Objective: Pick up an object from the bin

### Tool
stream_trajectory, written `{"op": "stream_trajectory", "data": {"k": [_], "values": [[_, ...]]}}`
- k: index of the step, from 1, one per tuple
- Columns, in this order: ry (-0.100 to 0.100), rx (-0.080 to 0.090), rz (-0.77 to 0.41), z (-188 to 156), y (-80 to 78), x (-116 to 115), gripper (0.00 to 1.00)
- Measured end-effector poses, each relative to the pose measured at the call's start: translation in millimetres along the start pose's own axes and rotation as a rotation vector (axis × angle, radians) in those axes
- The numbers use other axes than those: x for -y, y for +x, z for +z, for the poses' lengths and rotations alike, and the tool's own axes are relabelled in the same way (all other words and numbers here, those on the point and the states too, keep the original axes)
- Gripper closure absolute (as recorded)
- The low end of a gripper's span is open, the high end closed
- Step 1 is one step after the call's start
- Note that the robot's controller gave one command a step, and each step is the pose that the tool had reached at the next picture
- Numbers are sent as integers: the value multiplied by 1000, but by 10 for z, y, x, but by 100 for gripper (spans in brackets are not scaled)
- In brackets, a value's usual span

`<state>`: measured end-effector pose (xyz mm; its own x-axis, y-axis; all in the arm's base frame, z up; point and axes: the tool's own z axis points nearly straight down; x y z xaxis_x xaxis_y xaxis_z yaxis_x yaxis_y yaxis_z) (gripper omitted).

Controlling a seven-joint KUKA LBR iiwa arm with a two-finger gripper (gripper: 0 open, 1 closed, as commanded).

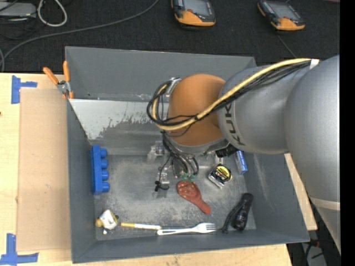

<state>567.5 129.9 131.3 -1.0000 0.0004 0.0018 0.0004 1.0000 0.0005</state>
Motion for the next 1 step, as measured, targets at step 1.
{"op": "stream_trajectory", "data": {"k": [1], "values": [[0,-3,-162,492,644,-72,0]]}}
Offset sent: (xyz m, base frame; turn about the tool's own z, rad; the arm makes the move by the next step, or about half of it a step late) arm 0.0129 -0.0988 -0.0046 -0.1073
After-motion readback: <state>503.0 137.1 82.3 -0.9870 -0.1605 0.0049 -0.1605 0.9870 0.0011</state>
